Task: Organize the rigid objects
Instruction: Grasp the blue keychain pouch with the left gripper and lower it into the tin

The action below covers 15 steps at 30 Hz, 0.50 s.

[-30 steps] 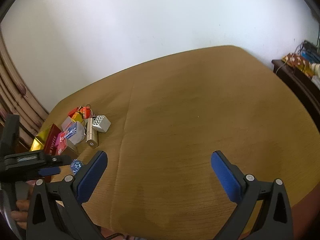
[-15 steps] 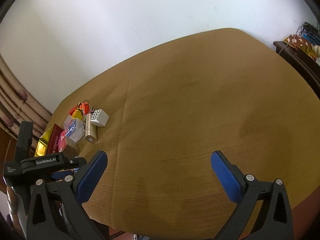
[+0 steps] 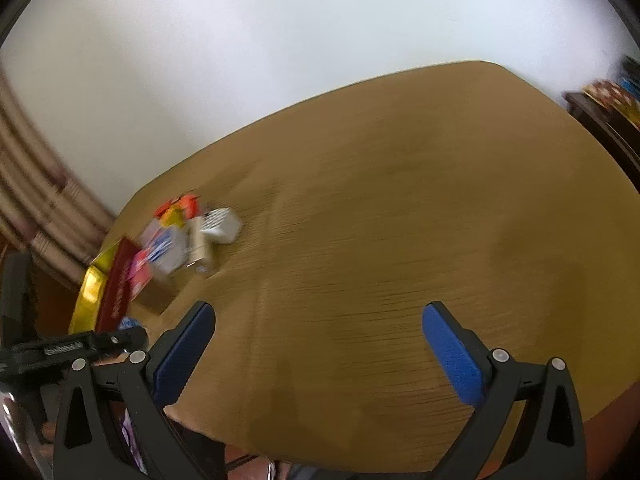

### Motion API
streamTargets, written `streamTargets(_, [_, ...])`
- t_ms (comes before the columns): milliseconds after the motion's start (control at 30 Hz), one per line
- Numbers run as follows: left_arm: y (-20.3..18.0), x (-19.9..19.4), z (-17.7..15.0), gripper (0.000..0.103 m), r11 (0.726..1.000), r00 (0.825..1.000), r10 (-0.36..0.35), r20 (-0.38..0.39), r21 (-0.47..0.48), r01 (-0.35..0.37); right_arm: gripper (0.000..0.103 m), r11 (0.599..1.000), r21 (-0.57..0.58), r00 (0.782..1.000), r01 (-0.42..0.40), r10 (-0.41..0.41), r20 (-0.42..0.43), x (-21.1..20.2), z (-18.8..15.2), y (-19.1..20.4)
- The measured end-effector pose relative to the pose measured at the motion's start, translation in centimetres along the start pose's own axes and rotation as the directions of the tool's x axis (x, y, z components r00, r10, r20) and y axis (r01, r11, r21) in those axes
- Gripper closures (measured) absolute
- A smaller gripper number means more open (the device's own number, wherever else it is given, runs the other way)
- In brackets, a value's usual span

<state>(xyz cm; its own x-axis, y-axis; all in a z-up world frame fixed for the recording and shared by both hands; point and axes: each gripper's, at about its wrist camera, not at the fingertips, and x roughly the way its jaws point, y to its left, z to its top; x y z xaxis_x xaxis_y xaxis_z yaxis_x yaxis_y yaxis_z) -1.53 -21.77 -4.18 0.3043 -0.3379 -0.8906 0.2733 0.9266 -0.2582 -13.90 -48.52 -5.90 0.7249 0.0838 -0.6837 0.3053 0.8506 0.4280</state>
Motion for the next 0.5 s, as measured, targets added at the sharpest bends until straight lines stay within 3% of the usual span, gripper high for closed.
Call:
streamTargets(233, [4.3,-5.6,2.2,0.06,0.997,0.988,0.051,0.144,-0.056,-0.043,0.0,0.965,-0.224,0.99,-0.137,0.125,-0.067,1.2,-0.8,7.7])
streamTargets(500, [11.5,-6.2,4.0,0.06,0.978,0.974,0.134,0.182,-0.182,-0.1,0.0,0.893,-0.396,0.977,-0.211,0.18,-0.114,4.0,0.6,14.8])
